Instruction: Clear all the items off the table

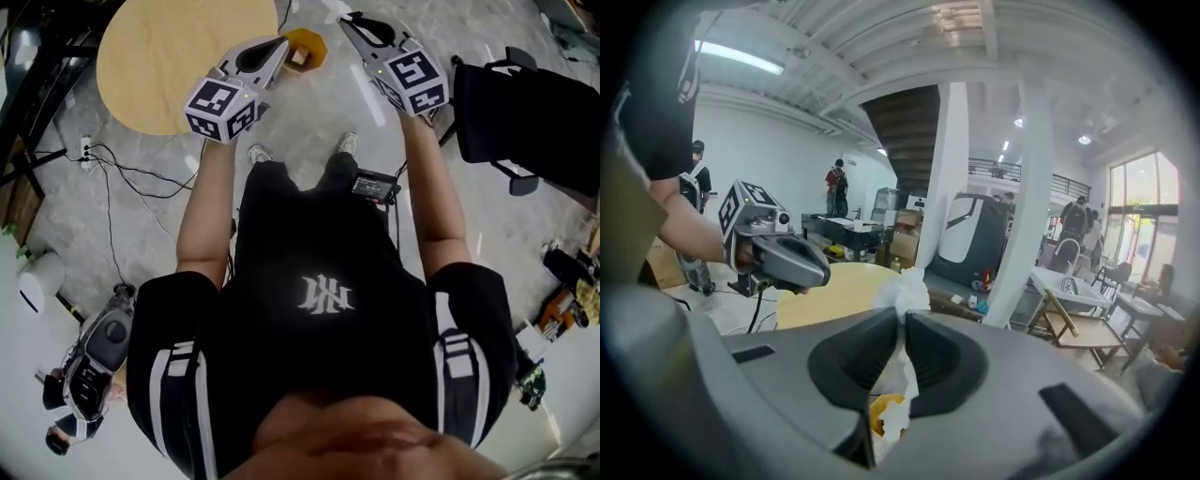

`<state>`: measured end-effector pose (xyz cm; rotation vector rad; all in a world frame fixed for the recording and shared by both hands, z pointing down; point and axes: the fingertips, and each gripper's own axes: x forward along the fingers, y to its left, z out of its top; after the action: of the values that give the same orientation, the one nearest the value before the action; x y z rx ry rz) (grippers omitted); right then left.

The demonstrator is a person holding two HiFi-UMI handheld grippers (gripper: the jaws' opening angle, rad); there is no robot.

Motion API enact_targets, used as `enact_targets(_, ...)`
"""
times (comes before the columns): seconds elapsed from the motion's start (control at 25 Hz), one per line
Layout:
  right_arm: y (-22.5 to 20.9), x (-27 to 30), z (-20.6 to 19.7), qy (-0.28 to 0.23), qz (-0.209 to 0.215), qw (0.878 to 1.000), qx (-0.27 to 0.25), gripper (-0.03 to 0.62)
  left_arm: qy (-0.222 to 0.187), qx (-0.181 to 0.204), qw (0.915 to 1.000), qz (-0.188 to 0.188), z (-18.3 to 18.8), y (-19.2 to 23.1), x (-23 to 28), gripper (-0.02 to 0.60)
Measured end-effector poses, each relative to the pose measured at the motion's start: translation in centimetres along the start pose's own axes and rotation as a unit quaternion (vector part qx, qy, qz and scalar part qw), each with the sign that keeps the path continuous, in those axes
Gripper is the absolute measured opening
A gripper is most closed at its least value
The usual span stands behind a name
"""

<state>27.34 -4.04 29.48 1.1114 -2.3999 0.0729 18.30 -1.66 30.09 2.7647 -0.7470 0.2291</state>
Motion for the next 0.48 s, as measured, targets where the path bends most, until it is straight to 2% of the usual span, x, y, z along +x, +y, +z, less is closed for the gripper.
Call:
enact_targets(0.12,-1.6,0.6,-3.2,-0.006,0.020,1.000,0.007,0.034,0.007,-0.014,0.9999,0.007,-2.4,-0.7,3.0,0.012)
enact_targets(0.28,-2.4,4.1,-8.7,-0.006,0.057,0.998,0.011,0.034,0.020,-0.044,0.9985,0.026,-8.3,-0.5,6.0,0.012)
enact_targets(0.36,-2.6,7.1,-12.9,-0.004,0.074,0.997,0.010,0.034,0.024,-0.055,0.9976,0.035,-12.4,0.4,7.6,0.012)
enact_targets(0.48,-2.4,12.1,-21.6,0.003,0.106,0.994,0.017,0.034,0.039,-0.061,0.9959,0.054,-20.1,2.0,10.2,0.012)
